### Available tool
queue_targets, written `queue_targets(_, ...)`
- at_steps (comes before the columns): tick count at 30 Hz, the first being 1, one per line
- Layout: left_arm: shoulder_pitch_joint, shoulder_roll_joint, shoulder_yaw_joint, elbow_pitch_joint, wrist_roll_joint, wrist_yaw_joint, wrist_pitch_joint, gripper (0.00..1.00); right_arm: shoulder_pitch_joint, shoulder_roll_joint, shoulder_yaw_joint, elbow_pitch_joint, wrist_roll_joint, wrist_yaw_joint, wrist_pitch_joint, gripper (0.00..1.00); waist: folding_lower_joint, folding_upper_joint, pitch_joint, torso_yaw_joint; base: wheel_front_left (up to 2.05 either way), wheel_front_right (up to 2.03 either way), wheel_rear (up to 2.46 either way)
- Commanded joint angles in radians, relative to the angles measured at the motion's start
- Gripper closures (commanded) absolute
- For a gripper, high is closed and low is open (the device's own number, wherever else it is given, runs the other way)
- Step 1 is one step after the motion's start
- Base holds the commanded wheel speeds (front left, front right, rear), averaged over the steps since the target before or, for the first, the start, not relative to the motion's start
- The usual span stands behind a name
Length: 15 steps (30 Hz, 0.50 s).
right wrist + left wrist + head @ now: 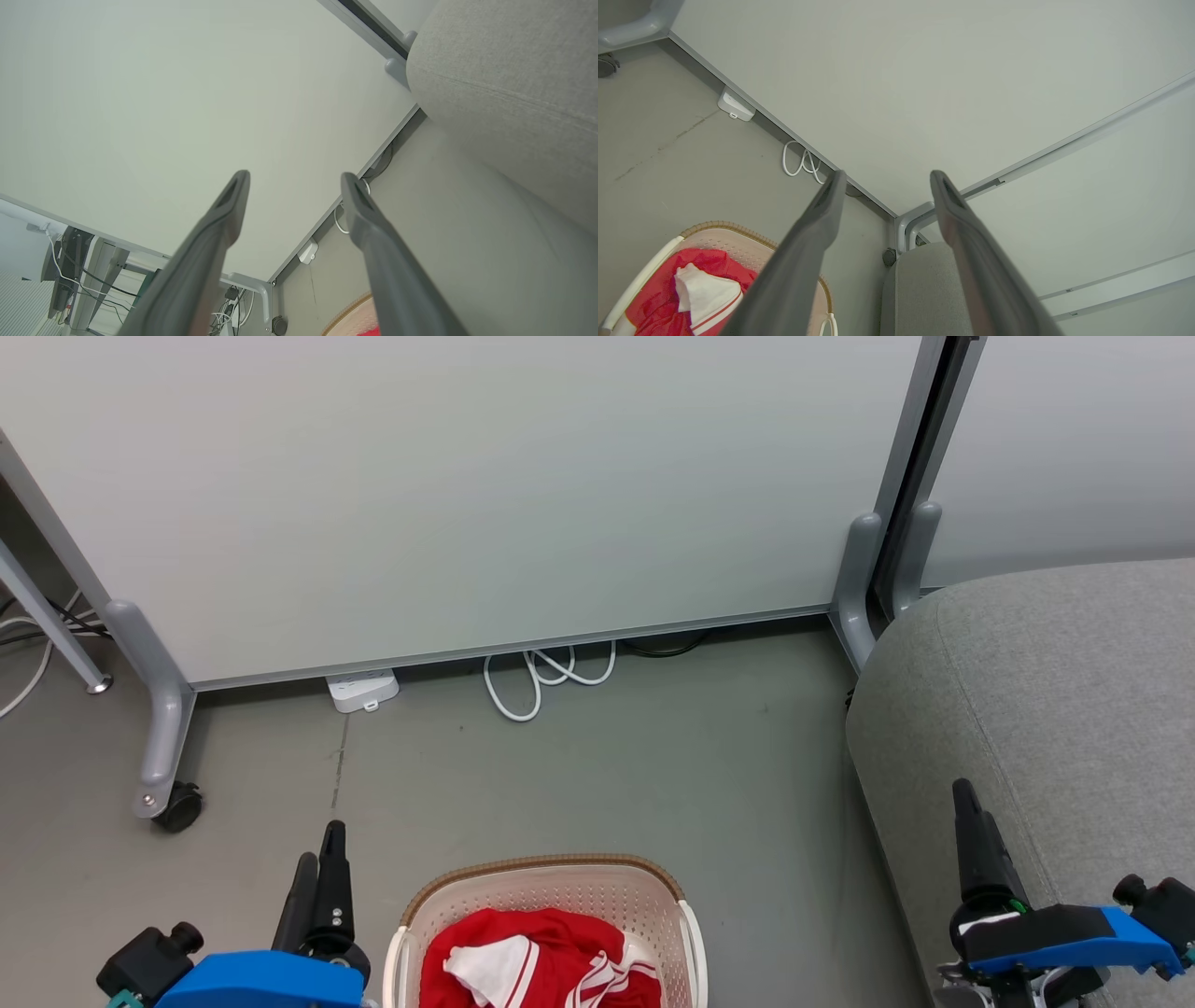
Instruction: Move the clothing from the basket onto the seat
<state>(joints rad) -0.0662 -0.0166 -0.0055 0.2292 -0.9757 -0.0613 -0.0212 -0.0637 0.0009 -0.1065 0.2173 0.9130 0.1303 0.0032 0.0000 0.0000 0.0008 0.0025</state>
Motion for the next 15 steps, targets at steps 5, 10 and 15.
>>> queue_targets(5,-0.032,0.01,-0.02,-0.031,0.107,0.014,-0.027,0.0,-0.008,-0.001,0.013,-0.039,-0.114,0.0,-0.014,0.0,0.0,0.0,0.001,0.002,0.0,0.0,0.0)
queue_targets(10,-0.034,0.011,-0.035,-0.04,0.179,0.019,-0.046,0.0,-0.002,-0.001,0.018,-0.056,-0.191,0.0,-0.022,0.0,0.0,0.0,0.001,0.004,0.0,0.0,0.0)
queue_targets(15,-0.037,0.012,-0.048,-0.045,0.254,0.029,-0.064,0.0,0.0,-0.001,0.024,-0.072,-0.267,0.0,-0.03,0.0,0.0,0.0,0.001,0.005,0.0,0.0,0.0)
